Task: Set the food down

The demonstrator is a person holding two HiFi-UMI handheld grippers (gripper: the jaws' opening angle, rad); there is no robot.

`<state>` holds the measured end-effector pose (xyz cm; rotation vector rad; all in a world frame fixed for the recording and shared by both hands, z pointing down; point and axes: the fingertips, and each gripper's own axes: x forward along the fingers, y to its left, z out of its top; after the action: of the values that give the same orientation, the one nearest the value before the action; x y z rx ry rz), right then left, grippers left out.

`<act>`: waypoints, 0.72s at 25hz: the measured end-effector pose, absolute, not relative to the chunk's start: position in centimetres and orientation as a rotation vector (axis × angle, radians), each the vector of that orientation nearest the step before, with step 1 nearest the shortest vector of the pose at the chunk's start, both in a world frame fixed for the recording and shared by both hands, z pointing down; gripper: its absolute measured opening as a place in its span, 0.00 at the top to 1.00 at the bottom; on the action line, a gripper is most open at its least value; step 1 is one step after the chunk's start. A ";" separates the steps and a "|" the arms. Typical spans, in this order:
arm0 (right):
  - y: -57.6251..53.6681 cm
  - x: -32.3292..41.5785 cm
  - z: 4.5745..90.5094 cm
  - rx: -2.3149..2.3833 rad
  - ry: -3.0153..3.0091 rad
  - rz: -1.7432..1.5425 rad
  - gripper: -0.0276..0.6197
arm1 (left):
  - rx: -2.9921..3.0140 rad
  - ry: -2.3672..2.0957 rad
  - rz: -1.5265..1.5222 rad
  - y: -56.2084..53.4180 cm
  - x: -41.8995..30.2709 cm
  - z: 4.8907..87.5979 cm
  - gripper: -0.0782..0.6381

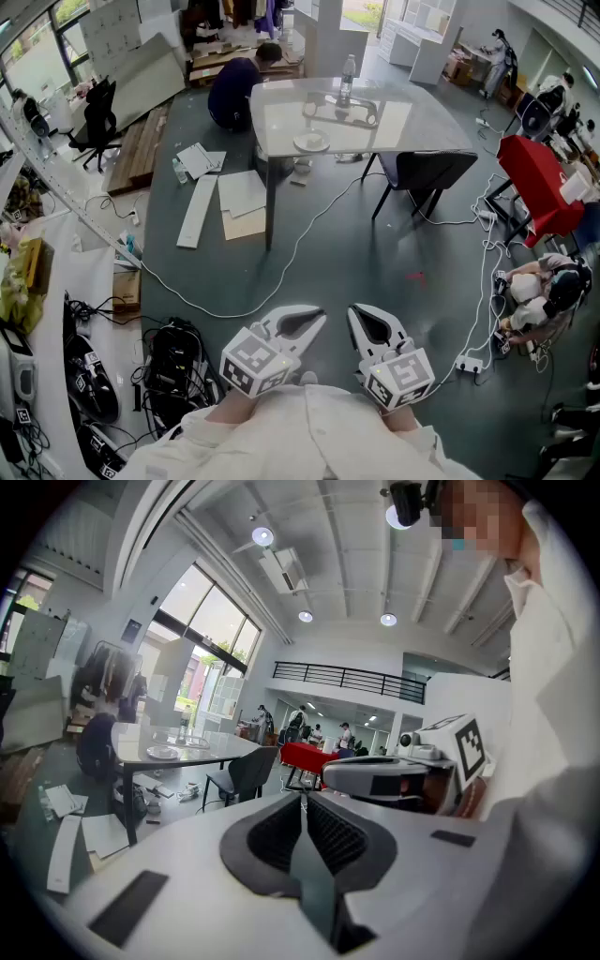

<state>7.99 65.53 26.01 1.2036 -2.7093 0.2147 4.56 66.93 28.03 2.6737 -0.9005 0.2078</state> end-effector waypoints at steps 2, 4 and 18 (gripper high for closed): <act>65.5 8.2 26.1 1.185 -2.710 0.213 0.95 | 2.677 -0.909 0.203 66.8 4.9 27.8 0.85; 65.5 8.5 26.1 1.172 -2.707 0.211 0.95 | 2.679 -0.919 0.194 66.8 5.2 27.6 0.85; 65.8 8.5 26.6 1.171 -2.700 0.222 0.95 | 2.666 -0.933 0.191 67.0 5.0 27.8 0.85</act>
<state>8.52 65.78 26.56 1.1713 -2.7005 0.2225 5.02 66.99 27.81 2.6656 -0.9331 0.1914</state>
